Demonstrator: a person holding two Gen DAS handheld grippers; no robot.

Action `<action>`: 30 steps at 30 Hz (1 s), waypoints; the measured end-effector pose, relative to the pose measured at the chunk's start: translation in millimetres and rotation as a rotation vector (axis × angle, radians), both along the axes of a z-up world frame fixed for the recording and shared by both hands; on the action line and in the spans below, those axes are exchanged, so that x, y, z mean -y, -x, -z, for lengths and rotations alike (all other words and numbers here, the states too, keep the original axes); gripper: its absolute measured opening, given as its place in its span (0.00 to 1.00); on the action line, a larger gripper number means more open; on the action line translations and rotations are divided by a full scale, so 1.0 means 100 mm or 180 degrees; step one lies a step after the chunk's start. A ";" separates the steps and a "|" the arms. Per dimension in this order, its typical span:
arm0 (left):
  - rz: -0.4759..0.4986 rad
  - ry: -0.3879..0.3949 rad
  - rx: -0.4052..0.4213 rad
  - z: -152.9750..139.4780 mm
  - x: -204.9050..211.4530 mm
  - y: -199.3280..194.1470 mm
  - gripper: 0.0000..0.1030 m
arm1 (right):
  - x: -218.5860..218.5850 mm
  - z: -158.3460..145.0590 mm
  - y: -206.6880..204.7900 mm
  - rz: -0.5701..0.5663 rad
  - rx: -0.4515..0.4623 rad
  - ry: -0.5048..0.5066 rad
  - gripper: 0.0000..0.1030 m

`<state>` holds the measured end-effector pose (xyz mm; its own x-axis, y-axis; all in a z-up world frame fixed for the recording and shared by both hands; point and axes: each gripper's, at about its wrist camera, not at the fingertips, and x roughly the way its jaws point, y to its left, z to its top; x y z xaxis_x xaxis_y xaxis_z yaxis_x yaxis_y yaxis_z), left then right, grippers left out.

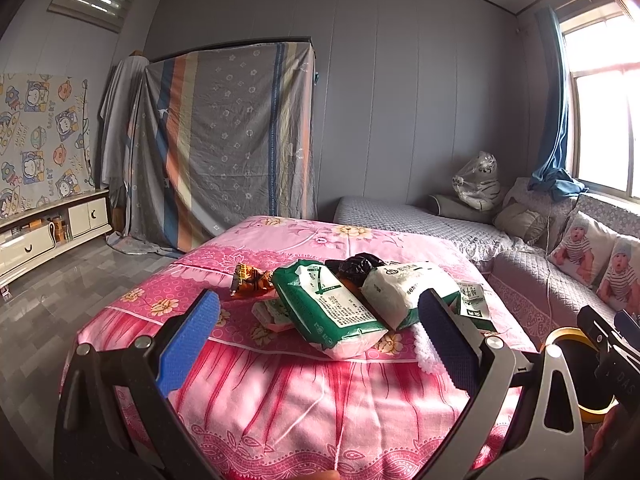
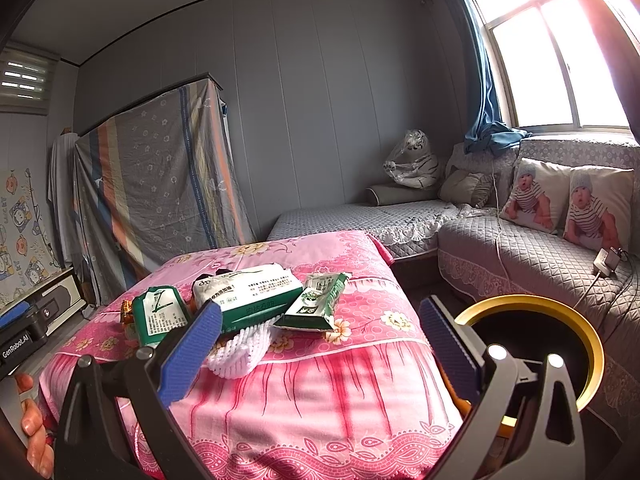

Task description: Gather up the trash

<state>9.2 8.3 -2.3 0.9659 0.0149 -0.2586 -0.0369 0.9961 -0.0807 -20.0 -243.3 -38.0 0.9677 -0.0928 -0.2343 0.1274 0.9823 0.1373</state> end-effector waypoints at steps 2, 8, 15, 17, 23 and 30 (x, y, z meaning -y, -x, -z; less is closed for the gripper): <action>0.0003 0.0002 -0.0011 0.00 0.00 0.00 0.92 | 0.00 0.01 -0.01 -0.0003 -0.0007 -0.0006 0.93; 0.0010 -0.0003 -0.0052 0.04 0.01 -0.01 0.92 | -0.01 0.02 0.01 -0.0006 -0.0018 -0.0016 0.93; 0.0007 -0.0013 -0.0073 0.04 0.02 -0.02 0.92 | 0.00 0.02 0.02 -0.0007 -0.0030 -0.0027 0.93; 0.0016 -0.0006 -0.0079 0.04 0.02 -0.02 0.92 | 0.00 0.02 0.02 -0.0008 -0.0032 -0.0030 0.93; 0.0017 -0.0005 -0.0080 0.04 0.02 -0.02 0.92 | -0.01 0.02 0.02 -0.0008 -0.0032 -0.0029 0.93; 0.0034 -0.0017 -0.0073 0.06 0.04 -0.03 0.92 | 0.00 0.02 0.02 -0.0007 -0.0042 -0.0032 0.93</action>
